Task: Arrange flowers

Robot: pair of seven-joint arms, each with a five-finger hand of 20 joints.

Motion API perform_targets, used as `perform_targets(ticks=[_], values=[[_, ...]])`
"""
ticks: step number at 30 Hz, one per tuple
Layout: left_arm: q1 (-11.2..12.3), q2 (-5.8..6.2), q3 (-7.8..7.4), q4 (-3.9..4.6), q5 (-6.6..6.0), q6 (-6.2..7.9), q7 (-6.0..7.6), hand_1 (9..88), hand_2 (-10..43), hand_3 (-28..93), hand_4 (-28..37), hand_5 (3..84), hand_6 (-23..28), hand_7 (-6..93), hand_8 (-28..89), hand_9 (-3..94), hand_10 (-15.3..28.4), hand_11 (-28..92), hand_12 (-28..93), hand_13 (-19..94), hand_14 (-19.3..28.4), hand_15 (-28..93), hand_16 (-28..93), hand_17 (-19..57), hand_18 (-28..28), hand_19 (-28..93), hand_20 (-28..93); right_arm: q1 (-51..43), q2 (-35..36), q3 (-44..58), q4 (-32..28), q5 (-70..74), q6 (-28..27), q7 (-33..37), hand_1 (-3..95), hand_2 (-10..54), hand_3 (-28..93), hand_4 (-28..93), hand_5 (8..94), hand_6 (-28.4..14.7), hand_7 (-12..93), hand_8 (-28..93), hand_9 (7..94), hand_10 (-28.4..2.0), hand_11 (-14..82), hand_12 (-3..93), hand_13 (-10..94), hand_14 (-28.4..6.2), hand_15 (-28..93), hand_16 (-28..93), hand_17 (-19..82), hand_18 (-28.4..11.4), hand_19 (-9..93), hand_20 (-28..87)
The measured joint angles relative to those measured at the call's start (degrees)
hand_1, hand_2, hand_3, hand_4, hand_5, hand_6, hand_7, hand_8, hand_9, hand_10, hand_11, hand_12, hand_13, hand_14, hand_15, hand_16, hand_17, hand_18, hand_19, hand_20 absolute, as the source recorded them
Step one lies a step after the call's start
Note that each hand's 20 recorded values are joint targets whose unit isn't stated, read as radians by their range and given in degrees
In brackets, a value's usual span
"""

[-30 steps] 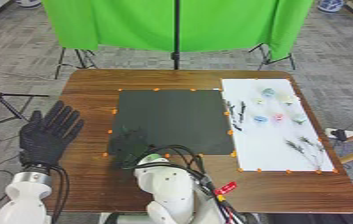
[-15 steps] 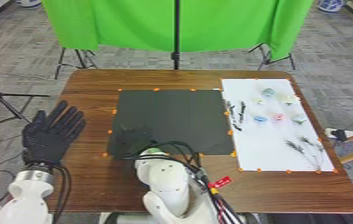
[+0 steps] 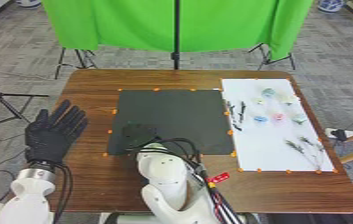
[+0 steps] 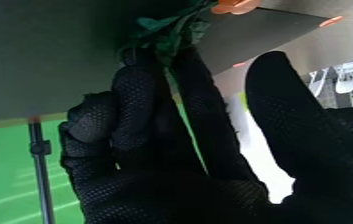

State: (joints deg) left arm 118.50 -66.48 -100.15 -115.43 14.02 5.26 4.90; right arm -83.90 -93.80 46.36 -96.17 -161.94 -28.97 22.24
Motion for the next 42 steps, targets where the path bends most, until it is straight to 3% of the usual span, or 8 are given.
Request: perform_targets(ticks=[6, 11, 20, 27, 32, 37, 42], values=[[-0.7, 0.3, 0.61, 0.27, 0.0, 0.0, -0.12, 25.4, 13.4, 78, -28.3, 47.4, 9.3, 8.8, -8, 36.7, 18.6, 17, 8, 22, 16.6, 35, -10, -4.3, 12.9, 30, 16, 0.48, -2.08, 2.44, 0.2, 9.73, -0.1, 4.92, 36.1, 4.4, 82, -25, 51.4, -18.8, 9, -12, 59.0, -24.1, 28.0, 20.8, 40, -28.4, 80, 32, 26, -28.4, 85, 52], [-0.81, 0.41, 0.71, 0.27, 0.0, 0.03, -0.14, 25.4, 13.4, 78, -28.3, 47.2, 9.7, 7.7, -8, 35.6, 19.1, 16, 8, 21, 16.6, 34, -10, -3.7, 12.2, 29, 16, 0.6, -2.66, 2.93, 0.66, 9.95, -0.25, 4.67, 33.1, 5.7, 80, -24, 51.1, -18.2, 9, -12, 58.8, -24.1, 28.0, 20.6, 40, -28.4, 80, 32, 25, -28.4, 86, 51], [-0.56, 0.36, 0.56, 0.26, -0.02, 0.03, -0.09, 27.1, 13.3, 77, -28.3, 48.4, 7.6, 8.8, -8, 35.1, 17.8, 17, 8, 21, 15.8, 35, -10, -4.1, 12.6, 29, 17, 0.14, -2.99, 3.75, 0.23, 9.23, -1.5, 3.4, 28.7, 3.6, 77, -22, 47.0, -1.3, 20, -14, 56.9, -24.9, 26.3, 20.7, 39, -28.4, 79, 31, 24, -28.4, 84, 50], [0.25, -0.03, -0.17, 0.04, -0.48, 0.01, 0.08, 27.8, 14.5, 75, -28.3, 46.7, 8.5, 7.8, -8, 33.5, 16.6, 19, 8, 22, 16.2, 38, -10, -4.5, 13.9, 32, 18, -0.51, -2.56, 4.5, -2.02, 10.0, -2.09, 2.19, 22.8, -1.4, 68, -16, 41.7, 2.5, 23, -16, 54.5, -26.0, 26.4, 21.8, 38, -28.4, 78, 32, 24, -28.4, 82, 51], [0.9, -0.73, -0.96, -0.34, -0.58, 0.0, 0.1, 27.7, 15.7, 73, -28.3, 45.9, 8.6, 8.9, -9, 34.8, 15.8, 21, 9, 25, 15.5, 40, -10, -4.9, 14.8, 35, 18, -1.0, -1.16, 4.98, -7.01, 14.87, -1.12, 2.49, 23.8, -4.3, 73, -17, 44.6, 1.6, 22, -16, 54.0, -27.1, 25.6, 21.9, 38, -28.4, 76, 32, 24, -28.4, 81, 52], [1.7, -1.75, -1.98, -0.91, -0.62, 0.01, 0.07, 27.1, 15.9, 73, -28.3, 45.1, 7.8, 12.0, -9, 35.6, 14.2, 23, 9, 27, 14.2, 40, -9, -4.7, 14.6, 36, 17, -1.11, 0.74, 6.45, -12.19, 17.97, 0.99, 3.3, 25.3, -3.9, 77, -20, 48.7, -6.4, 18, -12, 51.1, -27.7, 25.0, 21.4, 37, -28.4, 75, 30, 24, -28.4, 81, 52], [3.05, -3.24, -3.8, -2.13, 0.09, -0.09, 0.0, 26.4, 15.3, 73, -28.3, 45.5, 7.3, 13.5, -10, 36.9, 13.8, 23, 10, 28, 14.5, 40, -8, -4.6, 14.7, 36, 16, -2.18, 3.98, 11.8, -17.12, 19.58, 4.98, 6.35, 30.5, -7.1, 77, -23, 43.6, -9.8, 13, -11, 43.0, -27.8, 19.2, 18.5, 28, -28.4, 67, 18, 22, -28.4, 80, 50]])
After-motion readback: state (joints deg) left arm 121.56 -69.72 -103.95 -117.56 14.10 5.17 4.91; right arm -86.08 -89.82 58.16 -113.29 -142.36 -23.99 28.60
